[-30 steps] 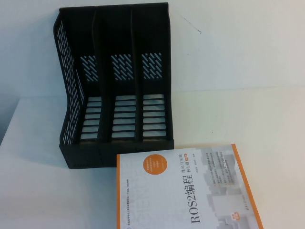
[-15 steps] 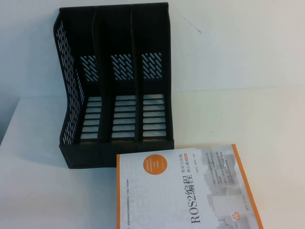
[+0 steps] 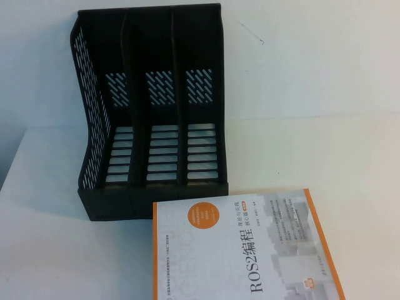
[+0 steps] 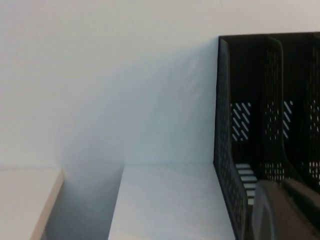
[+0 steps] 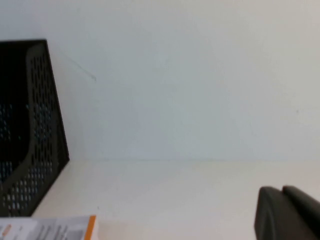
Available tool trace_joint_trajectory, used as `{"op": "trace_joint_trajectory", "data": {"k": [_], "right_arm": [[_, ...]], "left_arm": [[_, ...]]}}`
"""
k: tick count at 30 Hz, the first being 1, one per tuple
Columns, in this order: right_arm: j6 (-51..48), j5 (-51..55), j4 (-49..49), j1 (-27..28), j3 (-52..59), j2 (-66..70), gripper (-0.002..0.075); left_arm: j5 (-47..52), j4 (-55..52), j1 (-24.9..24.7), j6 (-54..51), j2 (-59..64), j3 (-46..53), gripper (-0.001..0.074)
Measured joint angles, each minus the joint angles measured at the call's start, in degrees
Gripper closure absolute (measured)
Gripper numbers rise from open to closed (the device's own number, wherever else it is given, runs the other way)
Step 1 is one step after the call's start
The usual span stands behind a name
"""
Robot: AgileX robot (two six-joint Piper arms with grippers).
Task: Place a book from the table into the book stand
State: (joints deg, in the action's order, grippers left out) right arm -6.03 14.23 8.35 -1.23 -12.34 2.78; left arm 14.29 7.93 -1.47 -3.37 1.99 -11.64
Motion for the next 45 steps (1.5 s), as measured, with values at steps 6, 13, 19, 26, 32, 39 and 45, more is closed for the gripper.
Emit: {"op": "trace_joint_trajectory", "data": {"k": [6, 13, 19, 26, 32, 39, 45], "right_arm": [[11.0, 13.7, -11.3, 0.0, -9.8, 13.5, 0.0723], [18.8, 20.8, -14.5, 0.0, -12.4, 28.9, 0.0722], [19.3, 20.5, -9.1, 0.0, -12.4, 37.0, 0.0722], [-1.9, 23.2, 11.3, 0.0, -14.0, 49.2, 0.0722], [-11.7, 24.3, 20.4, -1.2, -20.3, 62.5, 0.0722], [-10.7, 18.9, 18.5, -10.0, -28.3, 77.6, 0.0722], [-6.8, 18.0, 14.8, -12.9, -34.1, 88.0, 0.0722]], "left_arm": [[3.8, 1.0, 0.0, 0.2, 5.7, -3.2, 0.0738], [8.7, 6.7, 0.0, 1.9, 10.4, -3.9, 0.0738], [21.4, 12.8, 0.0, -0.8, 20.9, -10.8, 0.0738], [31.5, 19.7, 0.0, -10.8, 36.1, -17.9, 0.0738], [33.8, 23.3, 0.0, -15.4, 46.3, -19.0, 0.0738], [28.3, 25.2, 0.0, -16.1, 51.2, -19.0, 0.0738], [25.4, 27.9, 0.0, -16.2, 51.2, -19.0, 0.0738]]}}
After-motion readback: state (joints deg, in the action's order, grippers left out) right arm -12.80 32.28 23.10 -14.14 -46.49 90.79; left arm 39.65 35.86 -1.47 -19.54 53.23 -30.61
